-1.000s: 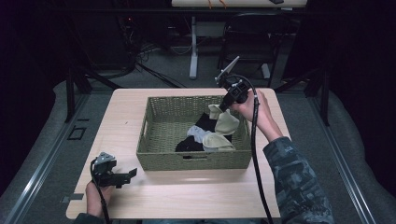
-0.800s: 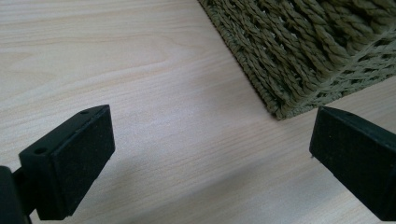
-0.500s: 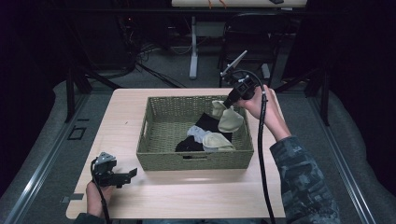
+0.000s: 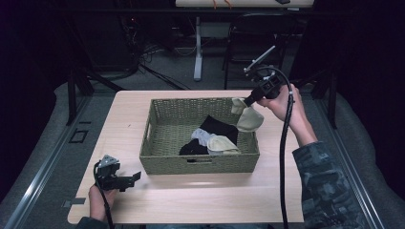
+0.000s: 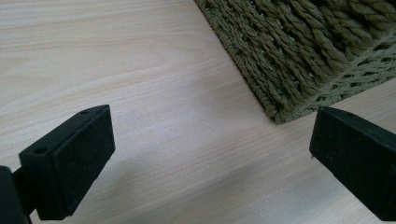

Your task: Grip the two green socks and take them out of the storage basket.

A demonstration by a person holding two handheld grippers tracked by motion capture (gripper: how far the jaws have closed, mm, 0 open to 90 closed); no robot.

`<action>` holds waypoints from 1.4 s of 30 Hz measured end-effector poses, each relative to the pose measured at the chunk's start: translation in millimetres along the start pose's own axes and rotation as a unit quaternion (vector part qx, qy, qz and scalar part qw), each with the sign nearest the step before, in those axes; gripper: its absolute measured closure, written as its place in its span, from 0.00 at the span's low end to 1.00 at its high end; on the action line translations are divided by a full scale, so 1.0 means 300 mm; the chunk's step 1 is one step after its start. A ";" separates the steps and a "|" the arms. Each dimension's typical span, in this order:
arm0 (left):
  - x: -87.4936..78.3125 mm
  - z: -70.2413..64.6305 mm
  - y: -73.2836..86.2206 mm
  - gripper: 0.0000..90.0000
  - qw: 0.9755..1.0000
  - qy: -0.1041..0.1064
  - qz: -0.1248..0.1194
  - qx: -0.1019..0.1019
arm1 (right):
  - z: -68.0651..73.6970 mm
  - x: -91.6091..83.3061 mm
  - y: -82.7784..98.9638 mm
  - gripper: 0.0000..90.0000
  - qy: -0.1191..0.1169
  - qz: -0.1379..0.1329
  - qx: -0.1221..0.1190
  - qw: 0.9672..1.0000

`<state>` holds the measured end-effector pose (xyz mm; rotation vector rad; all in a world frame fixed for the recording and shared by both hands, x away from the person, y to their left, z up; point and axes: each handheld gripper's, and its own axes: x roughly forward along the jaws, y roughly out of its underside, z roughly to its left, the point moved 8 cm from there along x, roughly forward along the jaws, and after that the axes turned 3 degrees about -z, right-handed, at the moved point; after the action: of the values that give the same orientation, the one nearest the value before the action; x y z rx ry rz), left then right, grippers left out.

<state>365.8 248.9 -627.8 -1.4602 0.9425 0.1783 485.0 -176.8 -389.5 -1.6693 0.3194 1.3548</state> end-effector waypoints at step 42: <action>-0.001 -0.004 -0.004 0.00 1.000 0.001 0.002 0.002 | -0.339 0.109 0.384 0.96 0.062 0.073 0.126 0.987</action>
<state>365.8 247.8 -626.4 -1.4548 0.9469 0.1790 481.3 -306.2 -478.6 -1.5426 0.6685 1.2597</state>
